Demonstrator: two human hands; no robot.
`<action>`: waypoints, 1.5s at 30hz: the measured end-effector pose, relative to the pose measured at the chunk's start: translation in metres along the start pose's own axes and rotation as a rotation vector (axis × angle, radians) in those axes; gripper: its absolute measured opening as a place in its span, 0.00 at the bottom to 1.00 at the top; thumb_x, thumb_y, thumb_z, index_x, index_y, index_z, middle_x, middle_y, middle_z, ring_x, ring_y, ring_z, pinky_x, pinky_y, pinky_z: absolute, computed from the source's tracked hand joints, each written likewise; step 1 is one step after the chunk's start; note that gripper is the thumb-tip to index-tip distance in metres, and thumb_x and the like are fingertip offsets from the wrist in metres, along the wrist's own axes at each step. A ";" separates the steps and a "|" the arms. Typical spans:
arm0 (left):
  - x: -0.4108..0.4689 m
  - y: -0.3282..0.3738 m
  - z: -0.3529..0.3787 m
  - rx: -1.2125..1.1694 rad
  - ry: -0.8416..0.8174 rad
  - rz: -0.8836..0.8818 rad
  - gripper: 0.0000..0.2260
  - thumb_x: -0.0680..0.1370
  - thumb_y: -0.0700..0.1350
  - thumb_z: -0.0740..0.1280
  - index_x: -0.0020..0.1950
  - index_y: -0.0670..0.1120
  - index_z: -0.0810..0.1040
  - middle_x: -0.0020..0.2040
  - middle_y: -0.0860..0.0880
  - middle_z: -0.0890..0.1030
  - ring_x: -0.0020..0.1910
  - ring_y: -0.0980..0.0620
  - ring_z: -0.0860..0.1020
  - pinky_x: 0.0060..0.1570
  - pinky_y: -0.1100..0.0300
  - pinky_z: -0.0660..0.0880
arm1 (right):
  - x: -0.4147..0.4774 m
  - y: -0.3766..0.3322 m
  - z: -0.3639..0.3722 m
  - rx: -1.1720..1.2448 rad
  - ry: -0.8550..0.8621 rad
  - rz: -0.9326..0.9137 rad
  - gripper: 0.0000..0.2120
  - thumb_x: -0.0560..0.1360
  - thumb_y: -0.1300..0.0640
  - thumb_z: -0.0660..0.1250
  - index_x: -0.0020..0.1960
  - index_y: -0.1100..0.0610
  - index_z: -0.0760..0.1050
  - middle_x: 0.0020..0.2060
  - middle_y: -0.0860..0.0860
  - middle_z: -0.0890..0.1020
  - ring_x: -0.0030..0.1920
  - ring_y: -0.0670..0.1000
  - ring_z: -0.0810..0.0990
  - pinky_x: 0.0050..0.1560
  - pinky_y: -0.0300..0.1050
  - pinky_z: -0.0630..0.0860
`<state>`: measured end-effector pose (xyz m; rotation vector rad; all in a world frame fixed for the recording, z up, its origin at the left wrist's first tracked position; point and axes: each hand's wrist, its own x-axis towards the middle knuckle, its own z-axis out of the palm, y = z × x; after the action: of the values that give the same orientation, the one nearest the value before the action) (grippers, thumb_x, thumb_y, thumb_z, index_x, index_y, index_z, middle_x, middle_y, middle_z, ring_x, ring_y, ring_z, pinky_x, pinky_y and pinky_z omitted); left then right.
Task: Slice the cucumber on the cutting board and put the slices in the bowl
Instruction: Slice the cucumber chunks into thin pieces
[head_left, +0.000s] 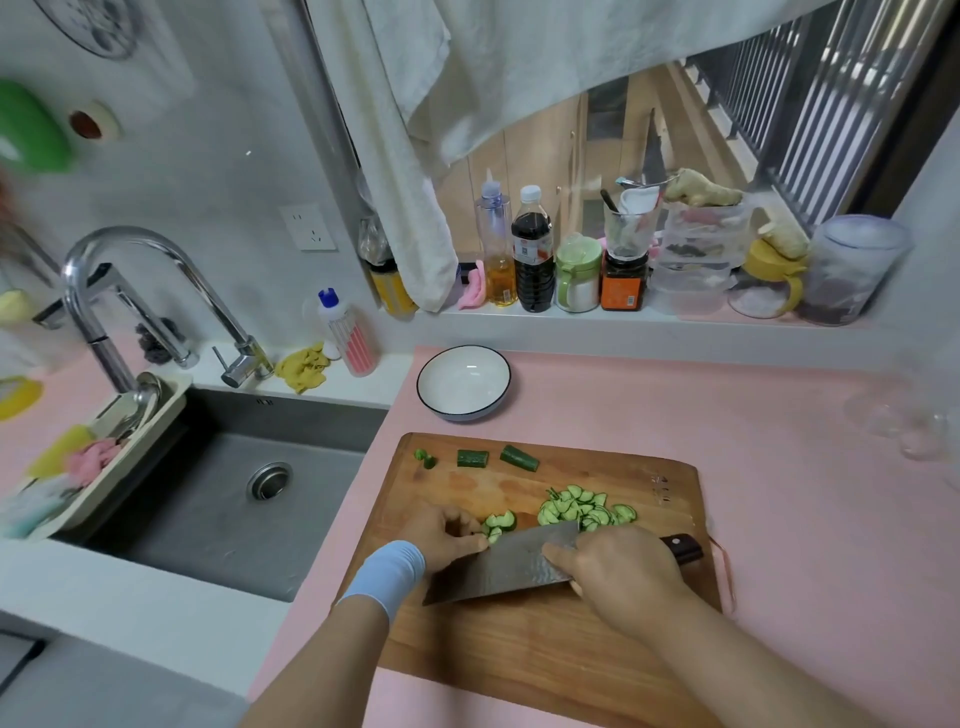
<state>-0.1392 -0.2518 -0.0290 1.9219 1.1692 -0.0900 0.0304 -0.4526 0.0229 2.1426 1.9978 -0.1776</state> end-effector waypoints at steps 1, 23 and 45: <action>0.001 0.002 0.001 0.035 0.030 -0.006 0.08 0.72 0.51 0.76 0.47 0.51 0.83 0.47 0.55 0.82 0.47 0.56 0.77 0.49 0.65 0.74 | 0.001 0.001 0.000 -0.013 -0.007 0.002 0.13 0.79 0.64 0.60 0.60 0.52 0.70 0.42 0.53 0.79 0.40 0.57 0.80 0.36 0.47 0.74; 0.027 -0.035 -0.047 0.015 0.209 -0.101 0.16 0.81 0.40 0.56 0.61 0.55 0.79 0.64 0.49 0.78 0.62 0.42 0.75 0.67 0.55 0.68 | 0.023 -0.010 -0.037 0.345 -0.060 0.288 0.18 0.76 0.52 0.60 0.59 0.35 0.80 0.45 0.43 0.84 0.47 0.48 0.80 0.35 0.42 0.69; 0.012 -0.002 -0.004 0.387 -0.071 0.006 0.09 0.76 0.44 0.64 0.56 0.47 0.77 0.54 0.47 0.81 0.48 0.49 0.77 0.47 0.60 0.73 | 0.030 -0.062 0.006 1.096 0.189 0.776 0.09 0.82 0.46 0.62 0.50 0.41 0.81 0.20 0.44 0.72 0.21 0.45 0.67 0.26 0.41 0.62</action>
<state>-0.1353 -0.2403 -0.0336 2.2362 1.1610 -0.4042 -0.0290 -0.4206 0.0061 3.4843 0.9859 -1.1650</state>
